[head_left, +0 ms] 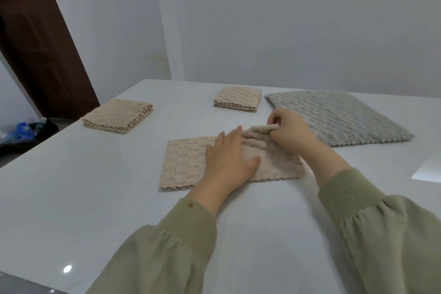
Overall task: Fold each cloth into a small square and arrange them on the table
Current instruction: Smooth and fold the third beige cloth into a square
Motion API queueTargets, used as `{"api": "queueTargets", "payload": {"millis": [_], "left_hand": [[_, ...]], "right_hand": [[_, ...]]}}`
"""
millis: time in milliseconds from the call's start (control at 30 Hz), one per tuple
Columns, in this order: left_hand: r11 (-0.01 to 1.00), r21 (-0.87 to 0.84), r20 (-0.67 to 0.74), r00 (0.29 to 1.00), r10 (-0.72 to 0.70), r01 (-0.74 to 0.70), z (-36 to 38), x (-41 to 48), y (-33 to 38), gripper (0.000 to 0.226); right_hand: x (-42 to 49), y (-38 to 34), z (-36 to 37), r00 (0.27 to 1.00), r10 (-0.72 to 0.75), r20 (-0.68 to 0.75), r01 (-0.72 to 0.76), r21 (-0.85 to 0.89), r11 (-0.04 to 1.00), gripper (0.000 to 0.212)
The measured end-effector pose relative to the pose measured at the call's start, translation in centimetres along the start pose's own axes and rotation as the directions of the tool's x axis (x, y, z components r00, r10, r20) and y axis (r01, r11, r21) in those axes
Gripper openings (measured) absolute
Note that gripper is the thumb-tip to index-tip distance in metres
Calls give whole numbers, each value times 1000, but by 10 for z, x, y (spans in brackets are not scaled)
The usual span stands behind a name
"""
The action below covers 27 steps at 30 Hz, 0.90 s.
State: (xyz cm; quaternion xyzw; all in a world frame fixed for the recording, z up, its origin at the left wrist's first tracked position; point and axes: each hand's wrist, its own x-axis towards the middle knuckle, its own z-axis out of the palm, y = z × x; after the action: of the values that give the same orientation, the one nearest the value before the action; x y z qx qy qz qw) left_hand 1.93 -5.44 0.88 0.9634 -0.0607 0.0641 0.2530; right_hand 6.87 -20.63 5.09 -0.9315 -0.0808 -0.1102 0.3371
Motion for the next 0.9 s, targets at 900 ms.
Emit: {"api": "queueTargets", "payload": {"millis": [900], "left_hand": [[851, -524, -206, 971, -118, -8, -63, 10, -15, 18]], "right_hand": [[-12, -14, -7, 883, 204, 423, -465, 847, 257, 13]]}}
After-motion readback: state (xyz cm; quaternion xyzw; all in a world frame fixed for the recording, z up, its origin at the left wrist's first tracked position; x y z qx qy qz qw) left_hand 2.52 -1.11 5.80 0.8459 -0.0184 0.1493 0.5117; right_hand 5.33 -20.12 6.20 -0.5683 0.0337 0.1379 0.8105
